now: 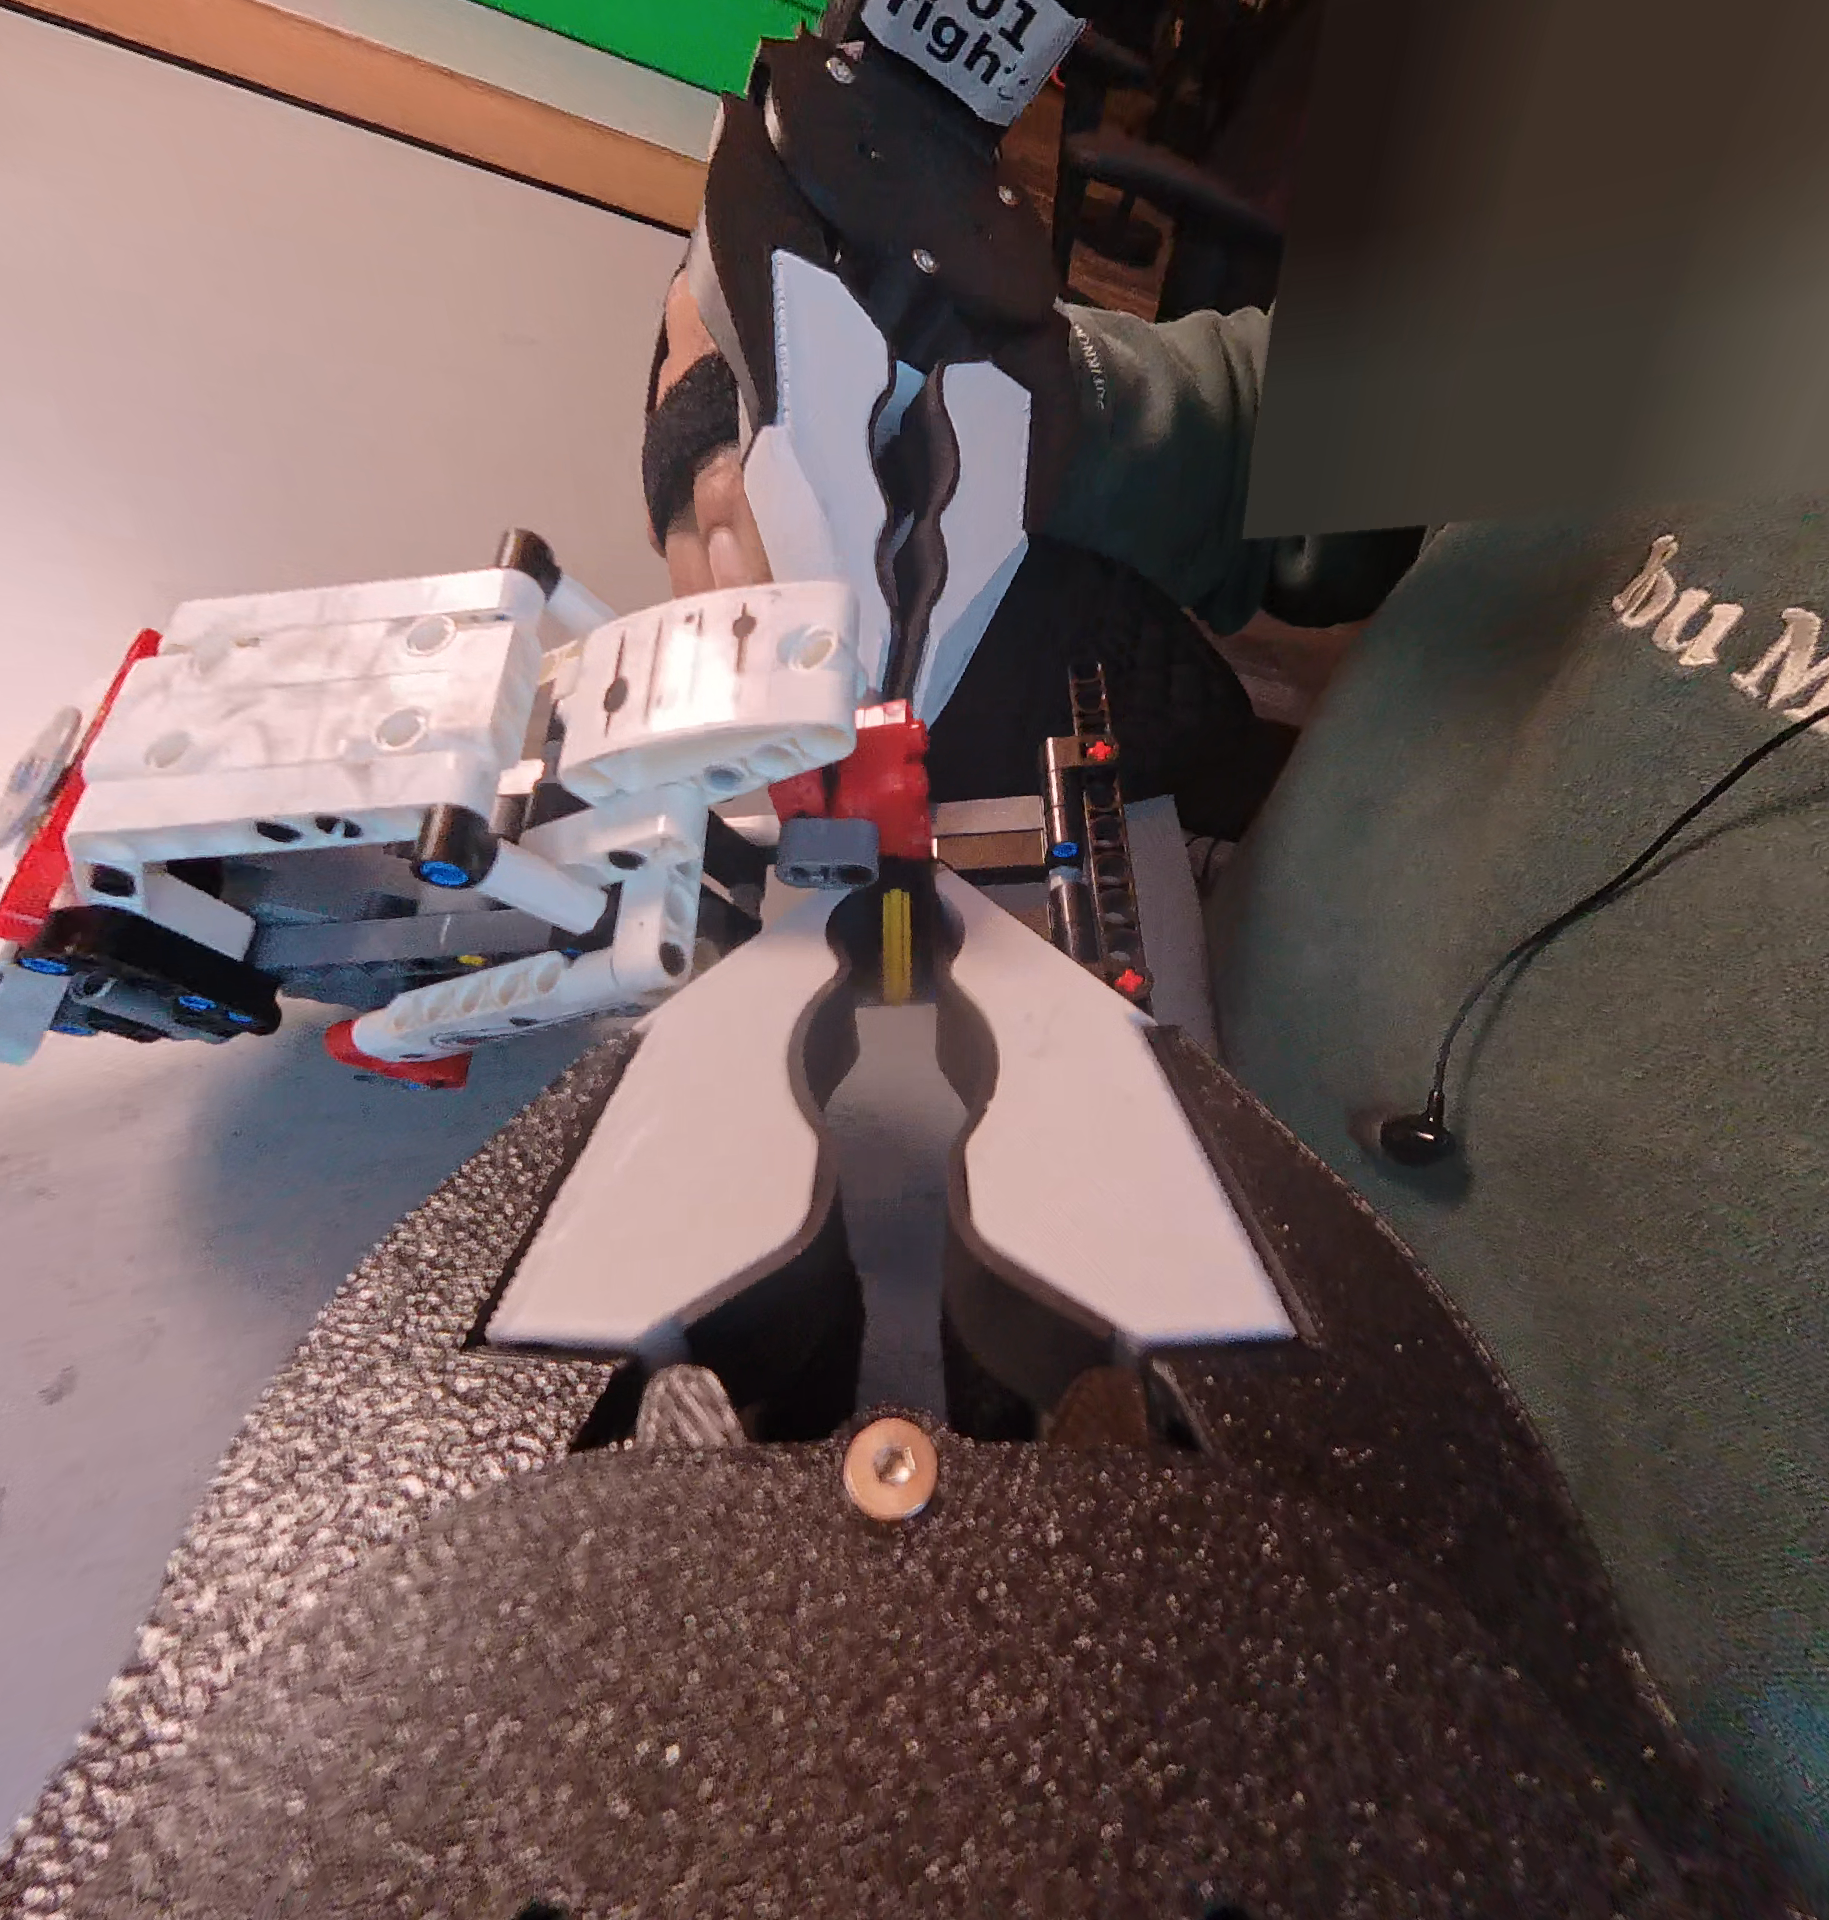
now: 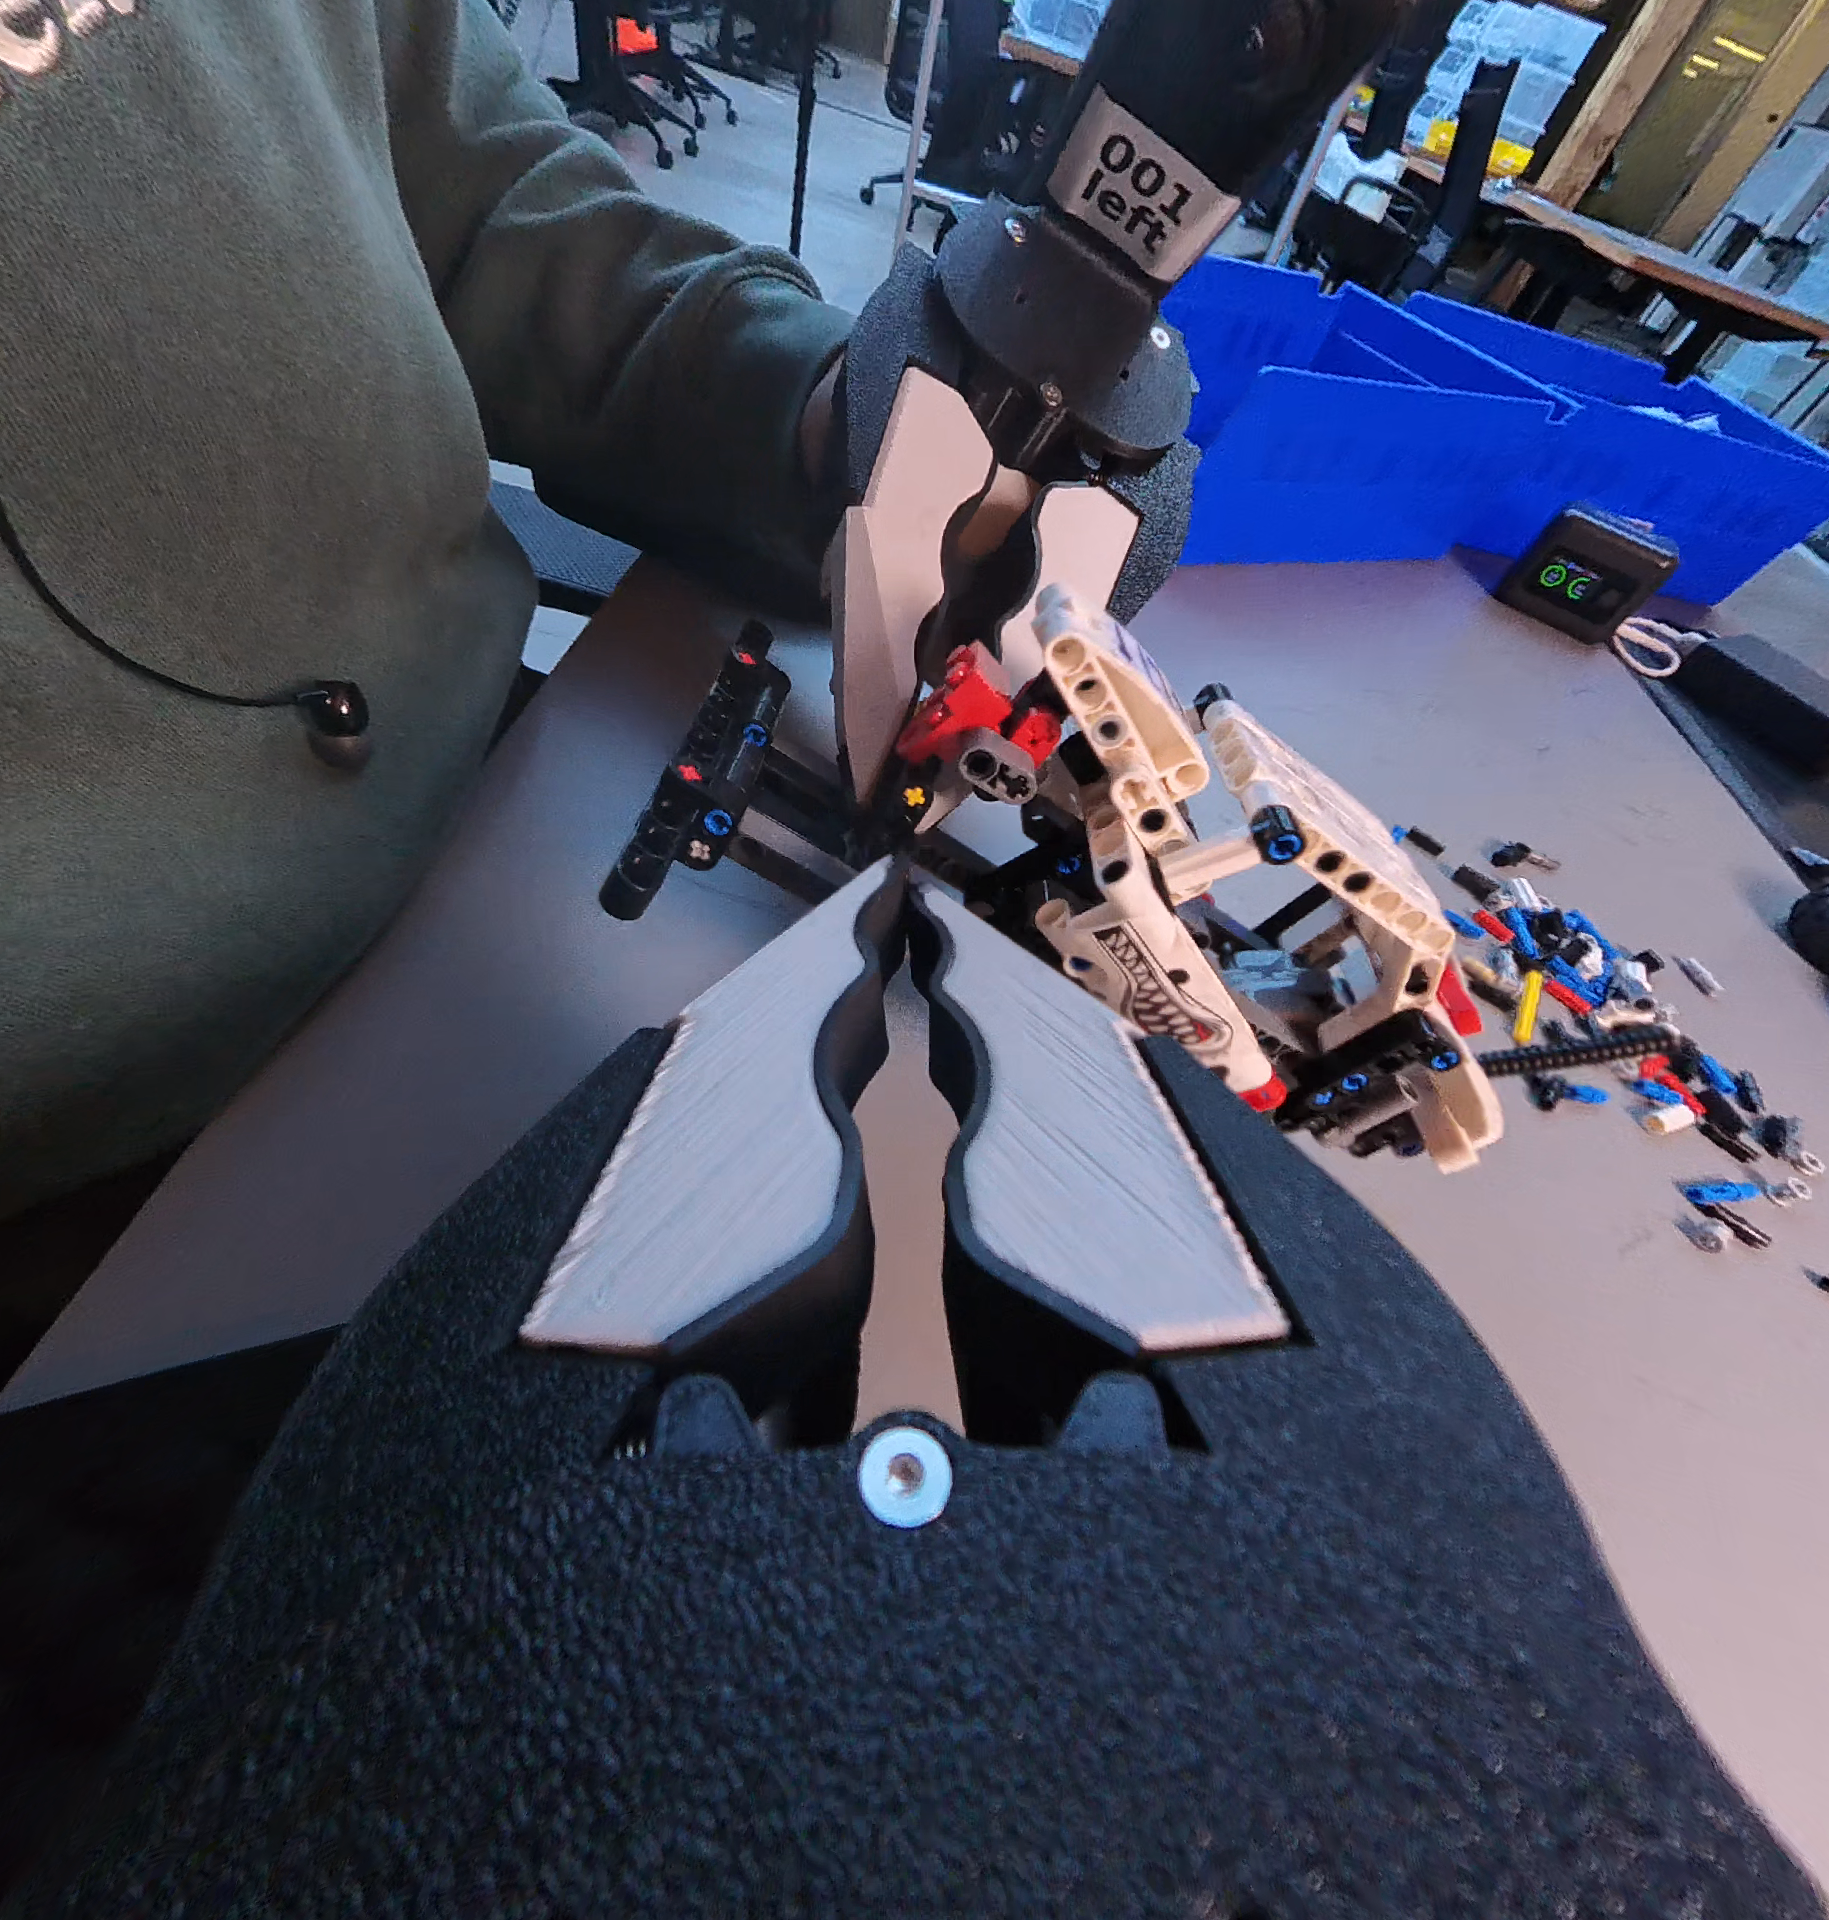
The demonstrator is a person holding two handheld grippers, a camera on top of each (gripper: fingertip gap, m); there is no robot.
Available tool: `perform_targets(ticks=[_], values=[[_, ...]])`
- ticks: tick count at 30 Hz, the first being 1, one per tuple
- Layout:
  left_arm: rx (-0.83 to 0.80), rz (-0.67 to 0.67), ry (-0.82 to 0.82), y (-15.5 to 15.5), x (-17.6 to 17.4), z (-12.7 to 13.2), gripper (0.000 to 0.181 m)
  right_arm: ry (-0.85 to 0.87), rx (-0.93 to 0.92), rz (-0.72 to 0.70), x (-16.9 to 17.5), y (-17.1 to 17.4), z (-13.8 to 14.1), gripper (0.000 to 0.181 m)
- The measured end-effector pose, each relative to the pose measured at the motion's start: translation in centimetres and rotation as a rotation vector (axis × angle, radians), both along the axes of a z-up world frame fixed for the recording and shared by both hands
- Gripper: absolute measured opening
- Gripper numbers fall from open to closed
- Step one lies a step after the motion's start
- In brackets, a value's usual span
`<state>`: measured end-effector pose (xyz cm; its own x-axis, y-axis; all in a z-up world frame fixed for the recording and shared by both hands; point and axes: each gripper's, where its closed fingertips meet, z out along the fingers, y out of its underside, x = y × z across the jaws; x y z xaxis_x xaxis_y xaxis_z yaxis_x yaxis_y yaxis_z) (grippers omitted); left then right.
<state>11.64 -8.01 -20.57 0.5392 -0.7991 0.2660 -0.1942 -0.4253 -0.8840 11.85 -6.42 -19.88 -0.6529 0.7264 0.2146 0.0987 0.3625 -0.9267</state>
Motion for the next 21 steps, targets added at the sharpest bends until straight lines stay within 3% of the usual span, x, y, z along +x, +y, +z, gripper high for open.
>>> perform_targets(ticks=[4,10,16,21], values=[[0.016,0.011,0.097,0.3,-0.4,-1.3,0.006,-0.041,-0.004,-0.049,-0.4,1.5,-1.2,0.0],[0.068,0.075,0.381,1.9,-2.8,-4.1,0.006,-0.173,0.08,-0.177,0.1,5.9,-3.0,0.0],[0.064,0.048,0.468,1.8,-5.0,-5.4,0.009,-0.455,0.229,-0.01,3.7,6.6,-5.6,0.034],[0.047,0.058,0.474,0.5,-6.1,-5.2,0.031,-0.582,0.406,0.164,3.4,5.1,-7.6,0.049]])
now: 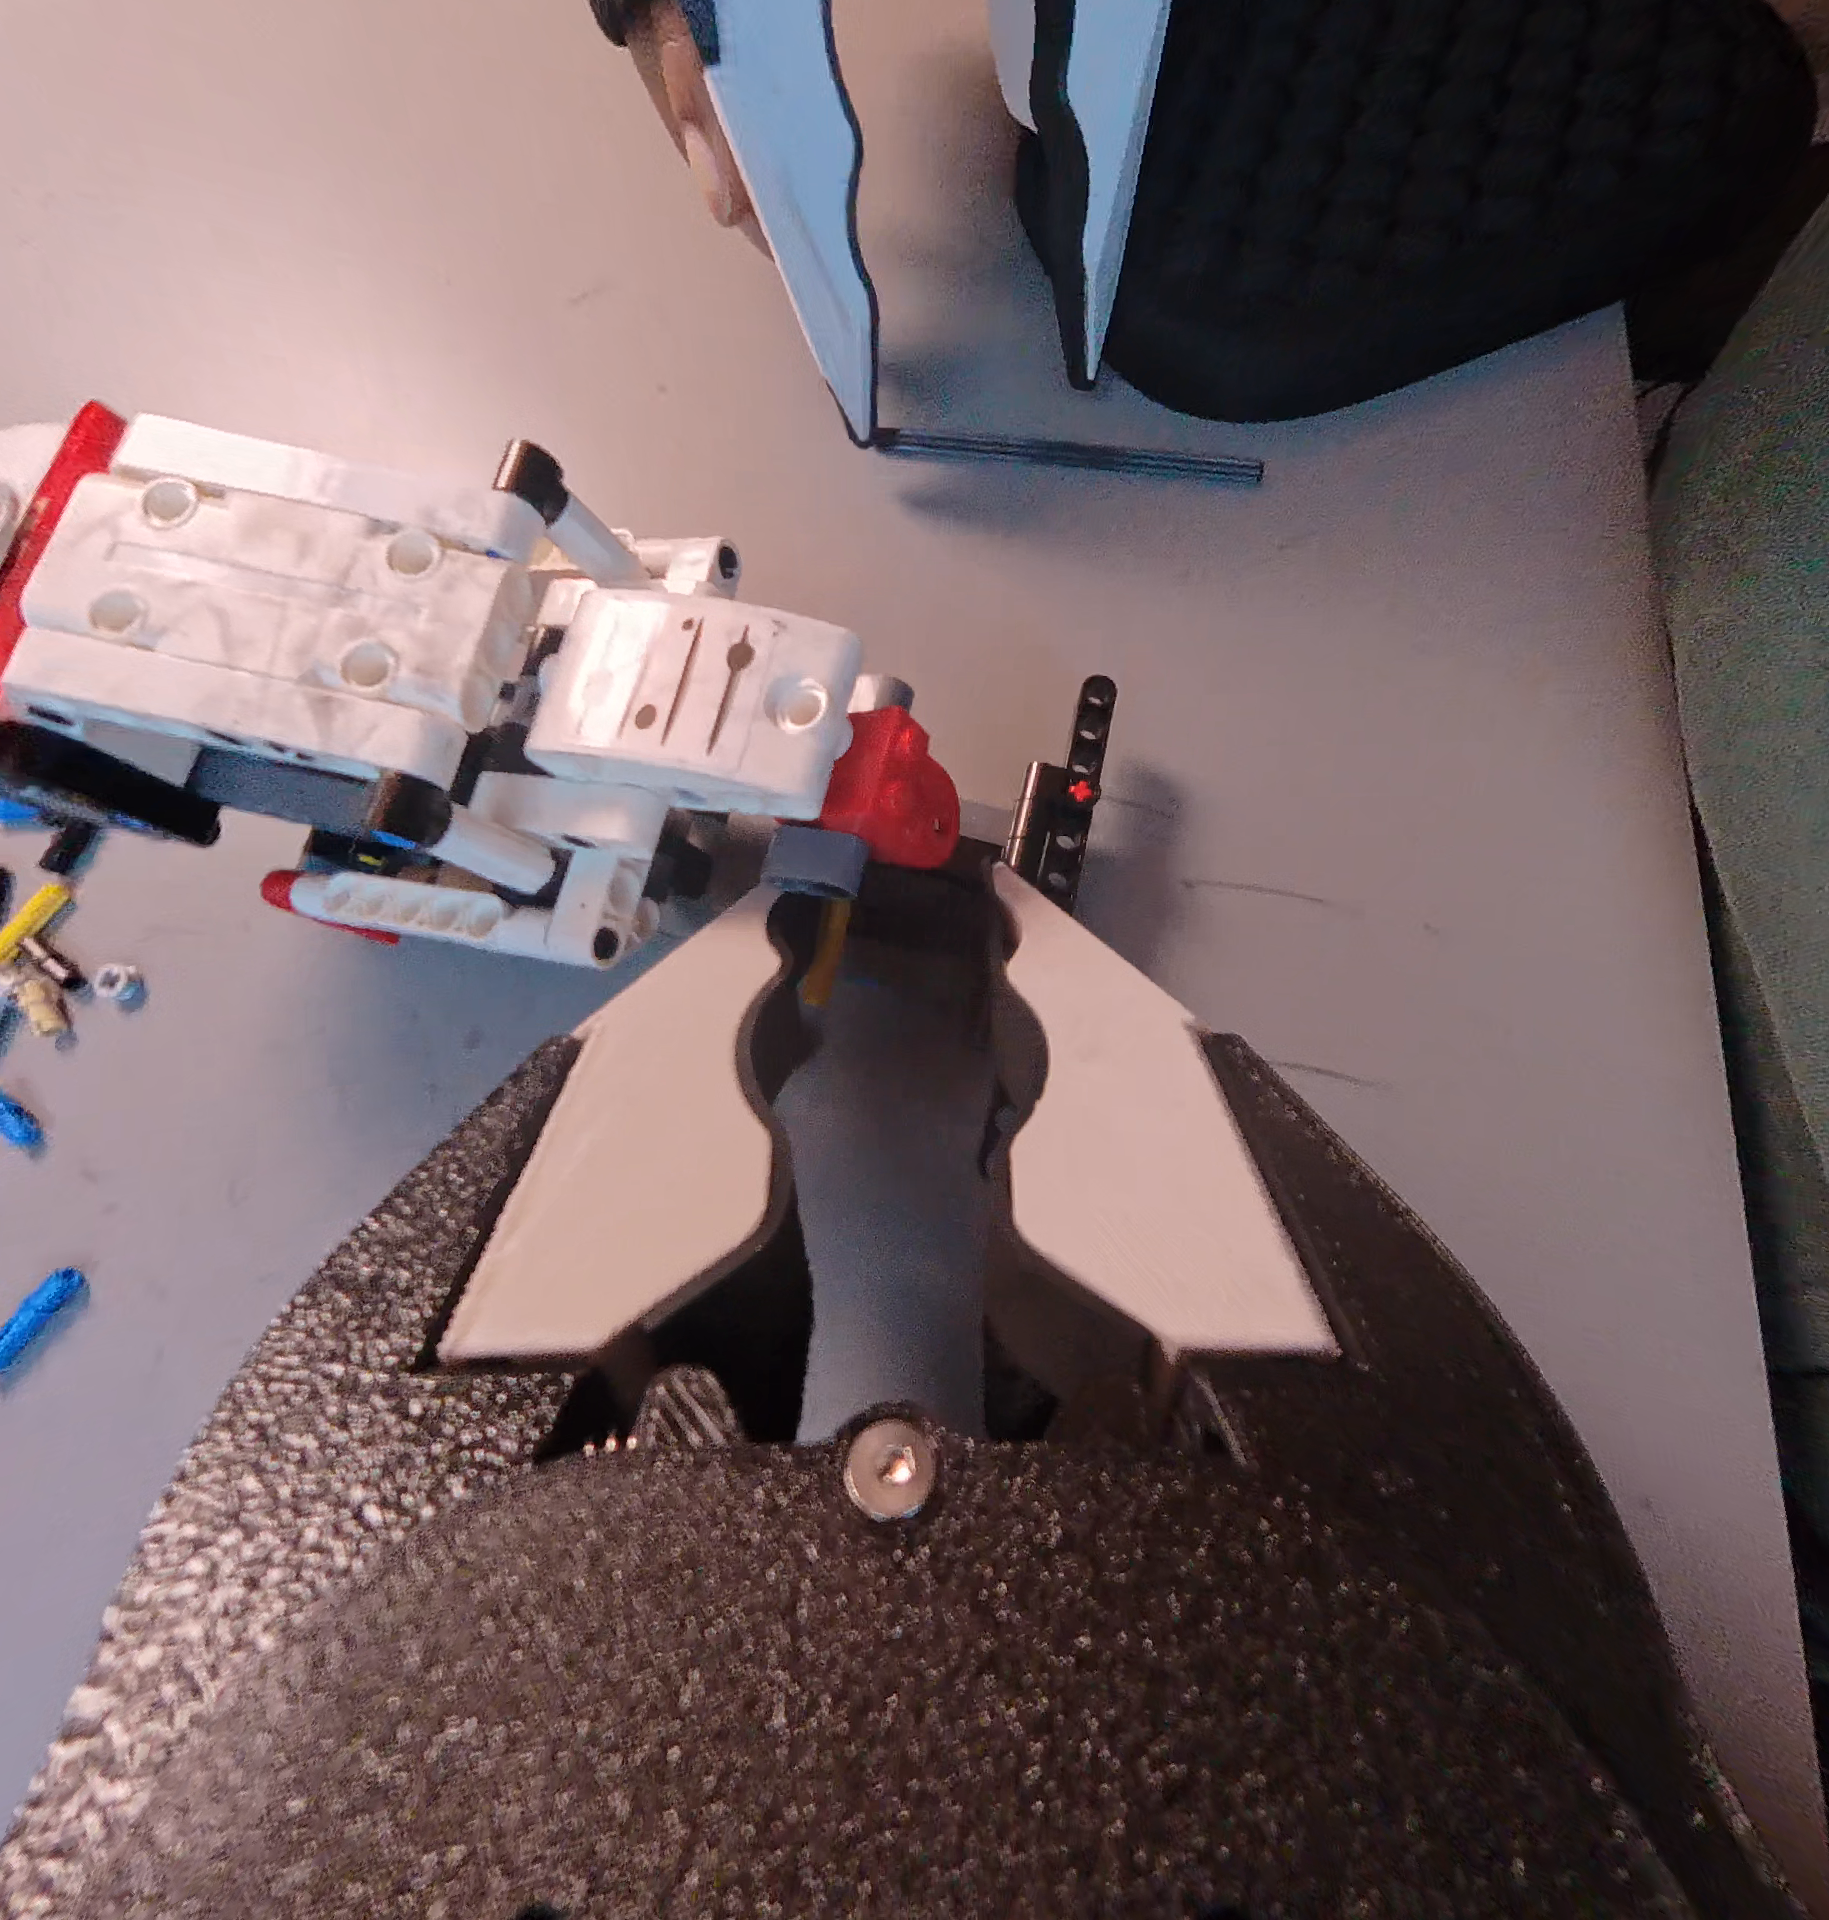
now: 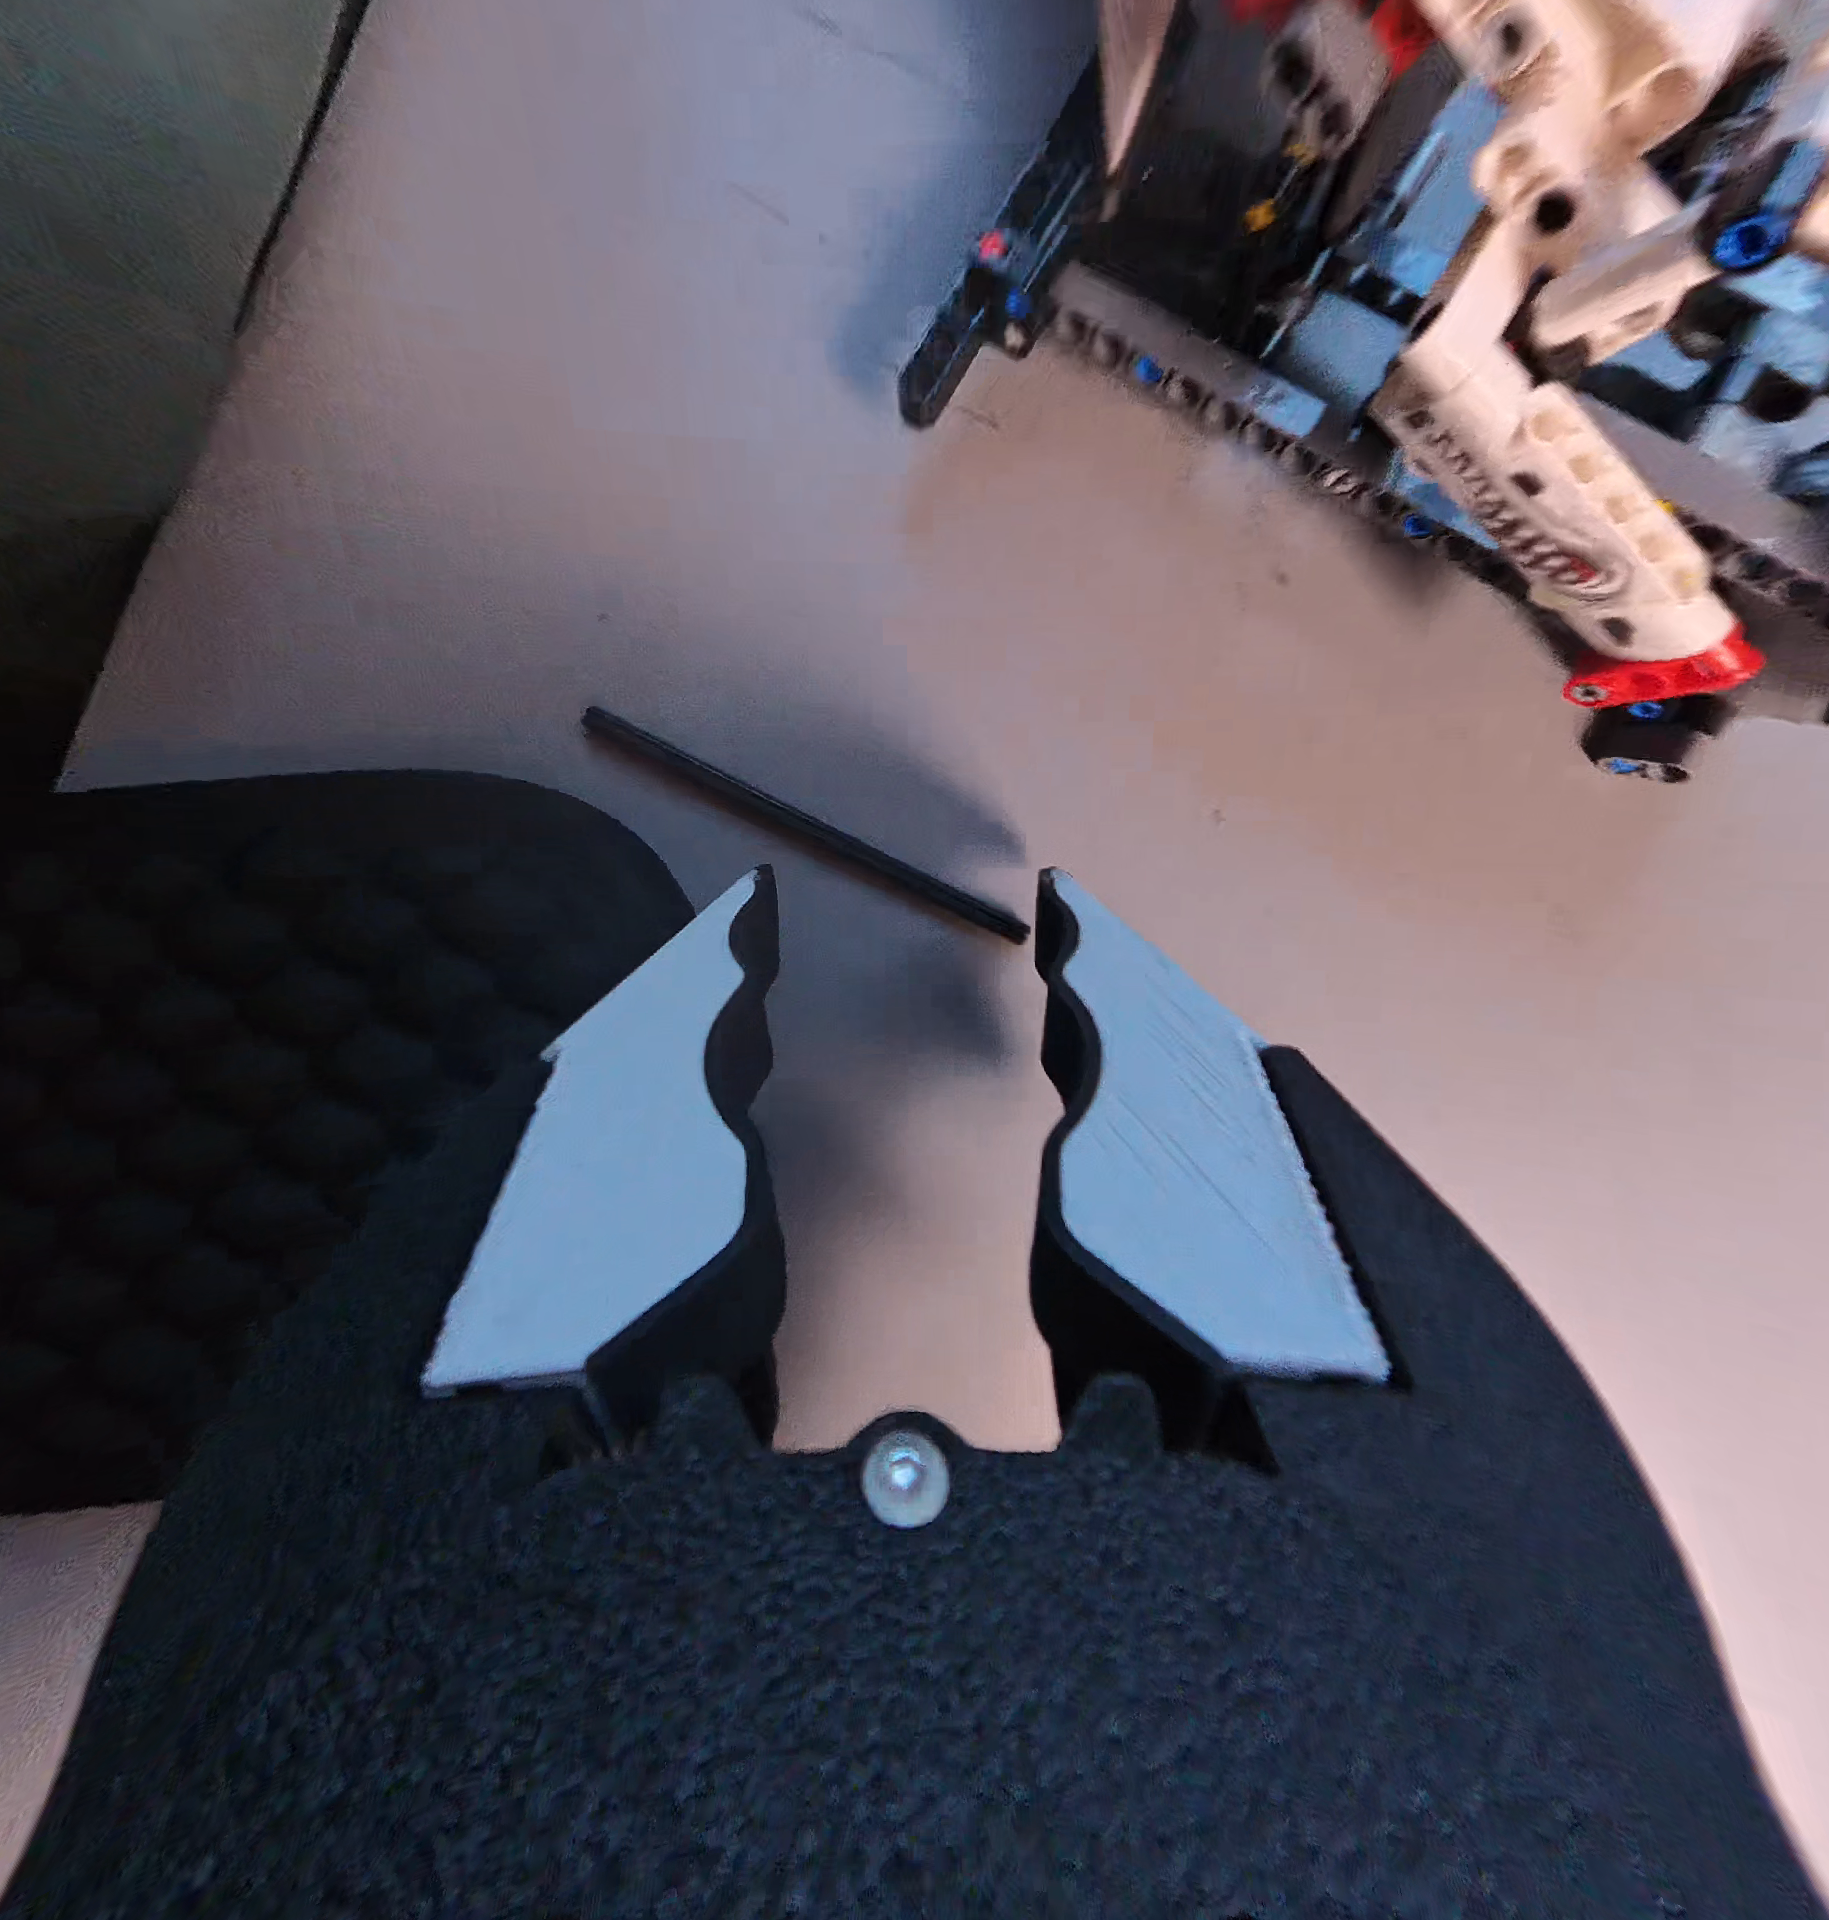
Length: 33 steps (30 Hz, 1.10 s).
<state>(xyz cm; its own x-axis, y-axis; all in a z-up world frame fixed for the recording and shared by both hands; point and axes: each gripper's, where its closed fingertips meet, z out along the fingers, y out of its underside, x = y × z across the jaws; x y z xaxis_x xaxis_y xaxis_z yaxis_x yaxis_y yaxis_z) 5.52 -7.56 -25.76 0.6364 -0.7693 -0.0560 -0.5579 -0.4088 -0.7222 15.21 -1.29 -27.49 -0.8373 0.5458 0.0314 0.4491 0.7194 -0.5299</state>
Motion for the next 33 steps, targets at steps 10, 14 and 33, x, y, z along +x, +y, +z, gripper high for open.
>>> perform_targets(ticks=[10,14,33], values=[[-0.03,0.137,-0.054,-3.6,-2.0,0.6,0.04,0.044,0.075,-0.044,-0.3,0.2,-0.6,0.001],[-0.051,0.065,-0.057,-5.0,0.2,1.0,0.042,0.146,-0.067,-0.207,-0.1,-0.3,2.1,0.001],[0.22,-0.079,-0.094,-4.5,6.0,8.9,0.002,0.479,-0.148,-0.207,-2.5,-9.2,10.6,0.0]])
